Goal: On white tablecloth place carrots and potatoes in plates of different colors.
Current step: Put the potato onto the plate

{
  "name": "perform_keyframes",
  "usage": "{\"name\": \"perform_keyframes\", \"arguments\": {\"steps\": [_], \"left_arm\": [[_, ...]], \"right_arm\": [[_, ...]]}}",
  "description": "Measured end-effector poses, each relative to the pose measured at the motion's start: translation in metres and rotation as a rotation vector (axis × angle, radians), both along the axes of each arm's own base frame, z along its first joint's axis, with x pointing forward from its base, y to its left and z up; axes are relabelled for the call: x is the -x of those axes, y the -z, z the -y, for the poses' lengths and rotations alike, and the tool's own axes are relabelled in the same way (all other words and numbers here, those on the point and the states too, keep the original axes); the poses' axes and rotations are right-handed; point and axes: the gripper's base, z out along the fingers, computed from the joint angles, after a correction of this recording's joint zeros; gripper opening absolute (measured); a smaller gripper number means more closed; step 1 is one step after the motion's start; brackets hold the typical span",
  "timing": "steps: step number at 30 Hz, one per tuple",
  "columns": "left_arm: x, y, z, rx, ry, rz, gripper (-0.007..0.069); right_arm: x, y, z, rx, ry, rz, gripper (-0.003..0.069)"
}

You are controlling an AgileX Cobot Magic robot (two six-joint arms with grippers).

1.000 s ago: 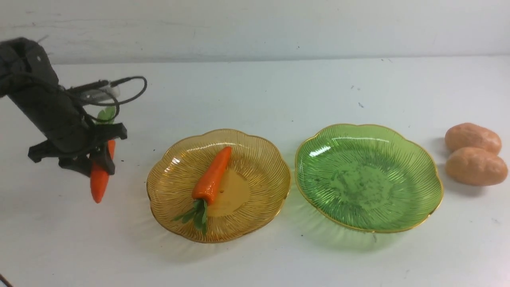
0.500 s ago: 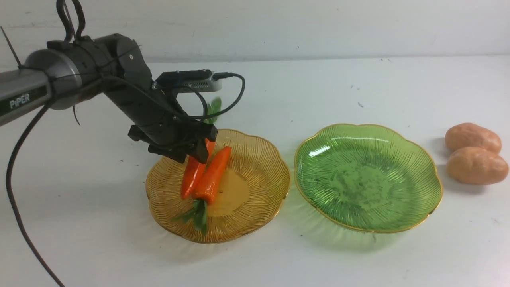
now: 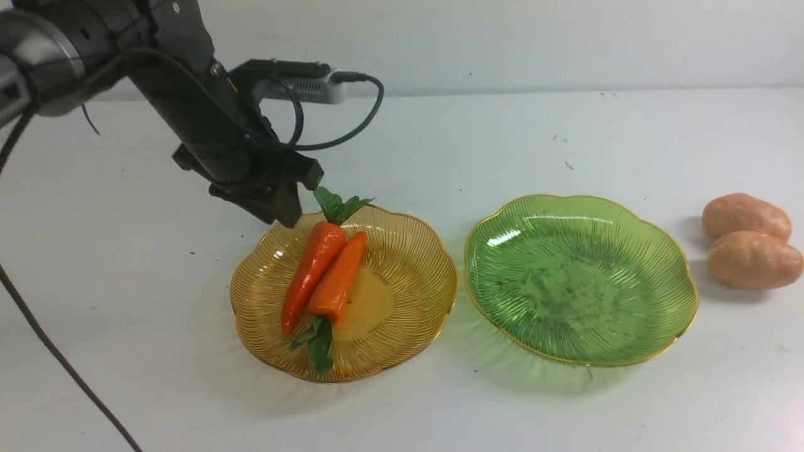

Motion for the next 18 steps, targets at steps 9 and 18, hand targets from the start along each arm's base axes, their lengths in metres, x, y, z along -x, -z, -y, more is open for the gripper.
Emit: {"name": "perform_keyframes", "arguments": {"steps": [9,18], "left_arm": [[0.000,0.000,0.000,0.003,0.001,-0.001,-0.0003],[0.001,-0.001,0.002,0.026,-0.001,-0.007,-0.0003]], "right_arm": [[-0.082,0.019,0.044,-0.153,0.470,0.167,0.0024],[-0.121,0.053,0.044,-0.283,0.661,0.115,0.0340]]}}
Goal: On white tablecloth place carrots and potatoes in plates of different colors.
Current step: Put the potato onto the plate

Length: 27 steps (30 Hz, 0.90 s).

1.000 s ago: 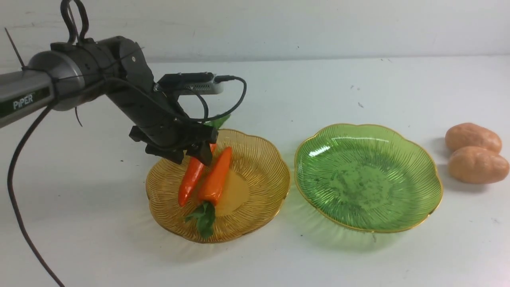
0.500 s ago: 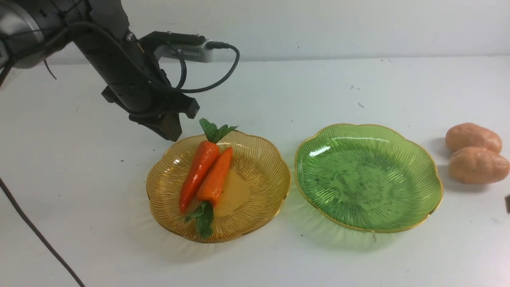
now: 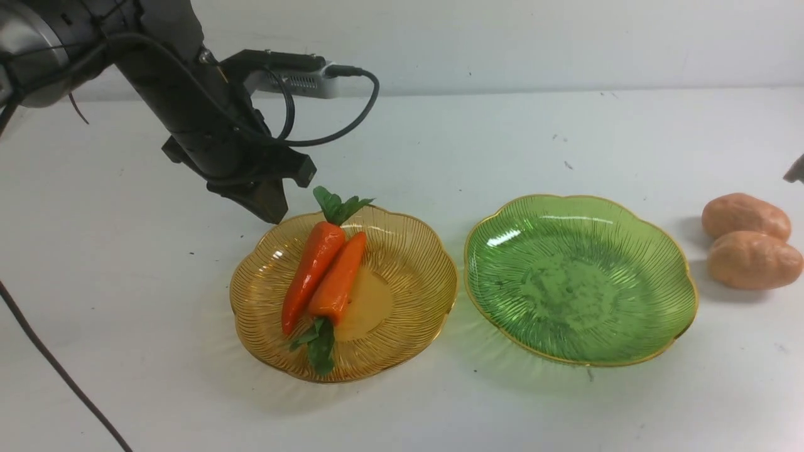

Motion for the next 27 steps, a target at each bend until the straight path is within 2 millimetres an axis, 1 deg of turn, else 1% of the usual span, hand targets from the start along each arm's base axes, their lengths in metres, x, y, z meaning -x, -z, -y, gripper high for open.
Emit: {"name": "perform_keyframes", "arguments": {"steps": [2,4,6,8,13,16,18,21,24,27], "left_arm": [[0.000,0.000,0.000,0.001,0.001,0.000,-0.0003],[0.000,0.000,0.000,0.001,0.001,0.000,-0.0003],[0.000,0.000,0.001,0.009,0.001,-0.001,-0.0003],[0.000,0.000,0.001,0.013,0.003,-0.001,-0.0003],[0.000,0.000,0.001,0.014,0.008,-0.001,-0.0003],[0.000,0.000,0.001,0.014,0.008,-0.001,-0.0003],[0.000,0.000,0.001,0.014,0.008,-0.001,-0.0003],[0.000,0.000,0.001,0.014,0.008,-0.001,-0.0003],[0.000,0.000,0.001,0.014,0.008,0.000,-0.0003],[0.000,0.000,0.001,0.014,0.008,0.000,-0.0003]], "right_arm": [[-0.011,0.010,0.000,-0.036,0.035,-0.004,0.0468],[-0.022,0.022,0.001,-0.065,0.085,-0.012,0.0578],[-0.028,0.031,0.001,-0.088,0.138,-0.023,0.0642],[-0.033,0.036,0.002,-0.104,0.176,-0.017,0.0671],[-0.035,0.041,0.003,-0.104,0.186,-0.018,0.0657],[-0.035,0.041,0.003,-0.095,0.178,-0.028,0.0604],[-0.035,0.041,0.003,-0.084,0.163,-0.041,0.0582],[-0.033,0.041,0.004,-0.066,0.135,-0.066,0.0582],[-0.028,0.039,0.009,-0.037,0.099,-0.112,0.0582],[-0.016,0.031,0.016,0.020,0.030,-0.186,0.0582]]}}
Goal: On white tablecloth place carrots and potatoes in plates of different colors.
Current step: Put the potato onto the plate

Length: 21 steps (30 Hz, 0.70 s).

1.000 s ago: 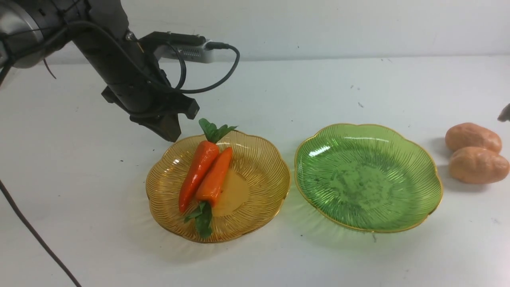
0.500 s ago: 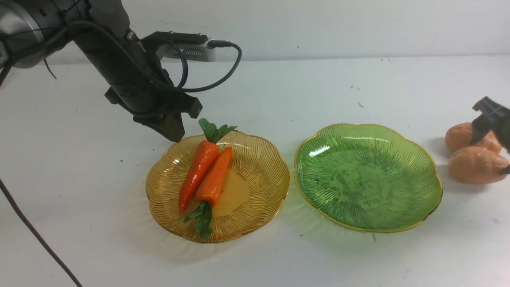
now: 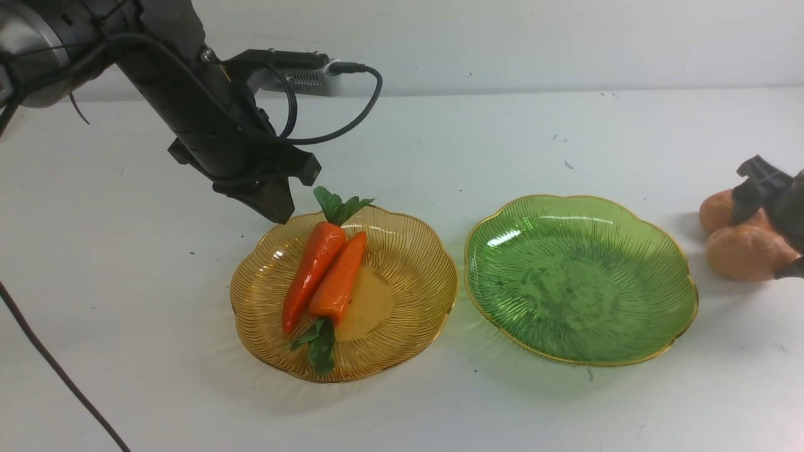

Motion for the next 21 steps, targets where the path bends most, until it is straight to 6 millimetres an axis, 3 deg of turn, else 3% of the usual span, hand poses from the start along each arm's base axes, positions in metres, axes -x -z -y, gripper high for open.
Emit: {"name": "perform_keyframes", "arguments": {"steps": [3,6,10,12,14,16,21], "left_arm": [[0.000,0.000,0.000,0.002,0.000,0.000,-0.0003],[0.000,0.000,0.000,0.003,0.000,-0.001,-0.0003],[0.000,0.000,0.000,0.003,0.000,-0.001,-0.0003],[0.000,0.000,0.000,0.003,0.000,-0.001,-0.0003],[0.000,0.000,0.000,0.003,-0.001,-0.001,-0.0003],[0.000,0.000,0.000,0.003,-0.001,-0.001,-0.0003],[0.000,0.000,0.000,0.005,-0.011,-0.004,-0.0003]], "right_arm": [[0.012,-0.030,0.001,0.056,-0.125,0.016,0.0582],[0.022,-0.072,-0.017,0.076,-0.277,0.123,0.0582],[0.023,-0.090,-0.049,0.064,-0.451,0.199,0.0582],[0.021,-0.091,-0.075,0.075,-0.563,0.224,0.0582],[0.017,-0.083,-0.113,0.083,-0.696,0.236,0.0582],[0.014,-0.071,-0.139,0.109,-0.794,0.222,0.0582],[0.008,-0.031,-0.179,0.191,-0.972,0.134,0.0582]]}}
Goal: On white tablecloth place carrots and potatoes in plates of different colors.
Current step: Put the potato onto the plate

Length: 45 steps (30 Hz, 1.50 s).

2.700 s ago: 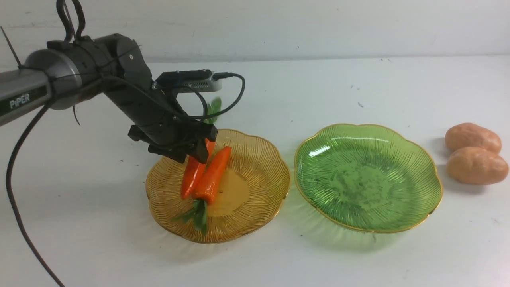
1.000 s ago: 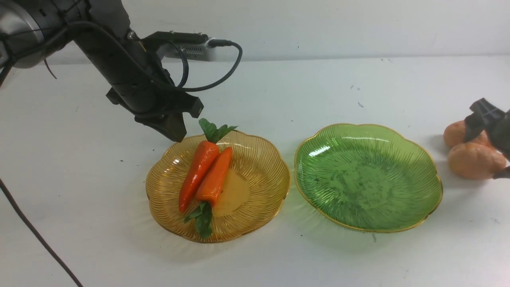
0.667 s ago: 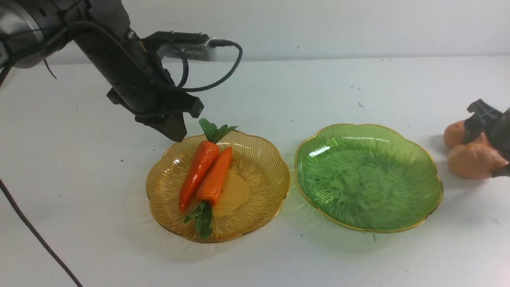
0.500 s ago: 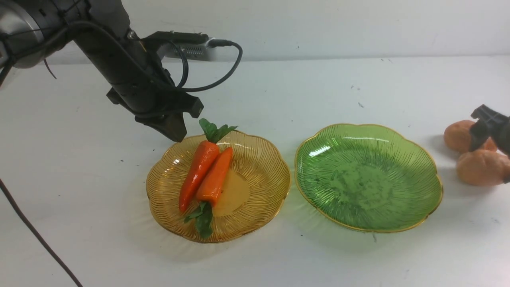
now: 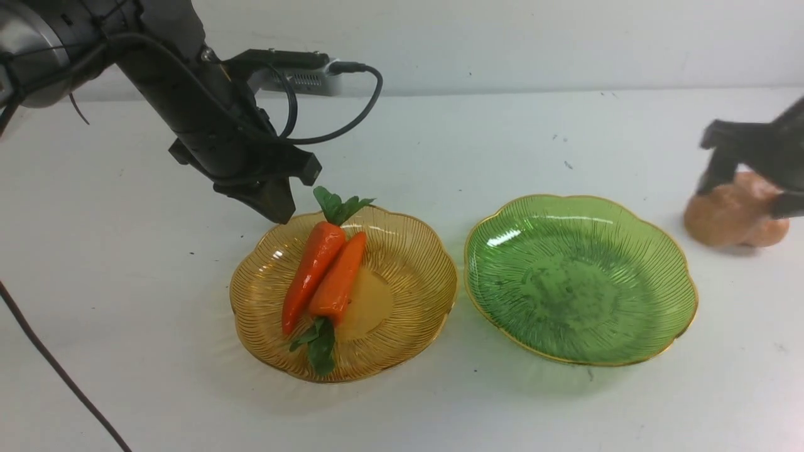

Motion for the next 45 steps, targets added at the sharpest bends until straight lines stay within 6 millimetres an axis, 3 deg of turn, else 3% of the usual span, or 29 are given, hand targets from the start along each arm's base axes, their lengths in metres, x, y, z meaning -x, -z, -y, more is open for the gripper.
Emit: {"name": "perform_keyframes", "arguments": {"steps": [4,8,13,15,17,18,21,22,25,28,33,37,40,45], "left_arm": [[0.000,0.000,0.000,0.007,-0.029,-0.009,-0.0003],[0.000,0.000,0.000,0.007,-0.032,-0.008,-0.0003],[0.000,0.000,0.000,0.008,-0.033,-0.008,-0.0003],[0.000,0.000,0.000,0.008,-0.033,-0.008,-0.0003],[0.000,0.000,0.000,0.008,-0.035,-0.009,-0.0003],[0.000,0.000,0.000,0.008,-0.037,-0.009,-0.0003],[0.000,0.000,0.000,0.010,-0.046,-0.012,-0.0003],[0.000,0.000,0.000,0.011,-0.048,-0.013,-0.0003],[0.000,0.000,0.000,0.011,-0.049,-0.014,-0.0003],[0.000,0.000,0.000,0.012,-0.050,-0.012,-0.0003],[0.000,0.000,0.000,0.012,-0.050,-0.012,-0.0003],[0.000,0.000,0.000,0.015,-0.064,-0.017,-0.0003],[-0.001,0.000,0.000,0.021,-0.089,-0.022,-0.0003],[-0.001,0.000,0.000,0.028,-0.115,-0.023,-0.0003]], "right_arm": [[-0.001,0.005,-0.002,0.040,-0.010,-0.024,0.0671],[-0.003,-0.016,0.002,0.131,-0.057,-0.085,0.0671],[-0.010,-0.050,0.014,0.188,-0.068,-0.113,0.0442],[-0.016,-0.060,0.026,0.188,-0.038,-0.092,0.0300],[-0.024,-0.067,0.054,0.176,0.043,-0.061,0.0107],[-0.028,-0.068,0.072,0.153,0.119,-0.045,0.0050],[-0.036,-0.069,0.133,-0.009,0.436,0.019,-0.0003],[-0.037,-0.068,0.141,-0.028,0.465,0.031,-0.0001],[-0.040,-0.061,0.165,-0.083,0.558,0.040,0.0035],[-0.043,-0.049,0.172,-0.106,0.601,0.016,0.0105],[-0.050,-0.028,0.174,-0.168,0.693,-0.030,0.0281],[-0.054,-0.014,0.171,-0.260,0.829,-0.065,0.0489],[-0.057,-0.006,0.169,-0.340,0.961,-0.079,0.0597],[-0.063,0.003,0.168,-0.462,1.159,-0.060,0.0678]]}}
